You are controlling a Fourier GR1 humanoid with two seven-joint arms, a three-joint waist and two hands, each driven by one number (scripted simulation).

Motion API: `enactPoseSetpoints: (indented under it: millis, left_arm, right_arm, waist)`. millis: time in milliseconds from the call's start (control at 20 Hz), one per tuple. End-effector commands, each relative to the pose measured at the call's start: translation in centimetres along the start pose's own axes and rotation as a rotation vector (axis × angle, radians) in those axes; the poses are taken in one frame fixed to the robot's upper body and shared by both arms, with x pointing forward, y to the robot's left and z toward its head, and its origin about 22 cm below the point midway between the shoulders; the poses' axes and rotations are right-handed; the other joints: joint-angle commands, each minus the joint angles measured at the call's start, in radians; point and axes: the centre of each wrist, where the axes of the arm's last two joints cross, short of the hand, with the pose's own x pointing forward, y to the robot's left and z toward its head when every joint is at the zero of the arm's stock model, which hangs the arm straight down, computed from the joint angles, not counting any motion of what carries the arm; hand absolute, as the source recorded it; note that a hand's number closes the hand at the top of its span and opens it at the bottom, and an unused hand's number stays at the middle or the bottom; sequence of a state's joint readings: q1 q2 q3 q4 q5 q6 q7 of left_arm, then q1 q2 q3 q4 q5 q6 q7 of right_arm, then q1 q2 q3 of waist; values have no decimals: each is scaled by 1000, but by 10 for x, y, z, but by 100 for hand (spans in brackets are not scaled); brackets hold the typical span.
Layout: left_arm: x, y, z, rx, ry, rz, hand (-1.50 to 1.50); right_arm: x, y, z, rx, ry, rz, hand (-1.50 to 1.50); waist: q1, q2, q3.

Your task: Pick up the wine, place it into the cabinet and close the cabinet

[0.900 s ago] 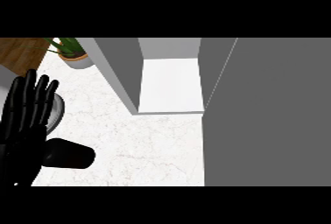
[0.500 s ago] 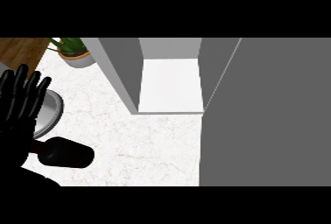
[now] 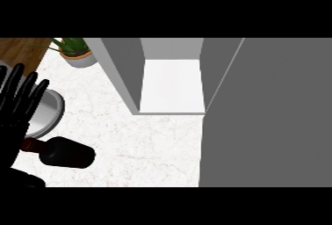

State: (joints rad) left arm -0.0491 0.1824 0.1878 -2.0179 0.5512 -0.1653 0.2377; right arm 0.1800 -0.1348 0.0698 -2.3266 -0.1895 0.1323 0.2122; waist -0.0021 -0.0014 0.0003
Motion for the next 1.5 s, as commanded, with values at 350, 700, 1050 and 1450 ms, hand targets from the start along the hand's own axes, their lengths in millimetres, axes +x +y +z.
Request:
enactPoseSetpoints:
  millis: [350,700,1050,1450]
  left_arm:
    - [8,4,-7,18,23,39,-150]
    - [14,-8,10,22,10,10,-150]
    - [18,-1,30,44,35,-19,-150]
    - [6,21,46,101,48,-46,-150]
  right_arm:
    - [14,1,14,10,13,-12,-150]
    - [20,-16,-6,21,15,-6,-150]
    - [26,-10,-7,16,18,-3,-150]
    - [24,-8,-22,16,26,-11,-150]
  waist:
    - [-2,1,0]
    - [2,1,0]
    - [4,1,0]
    - [7,1,-1]
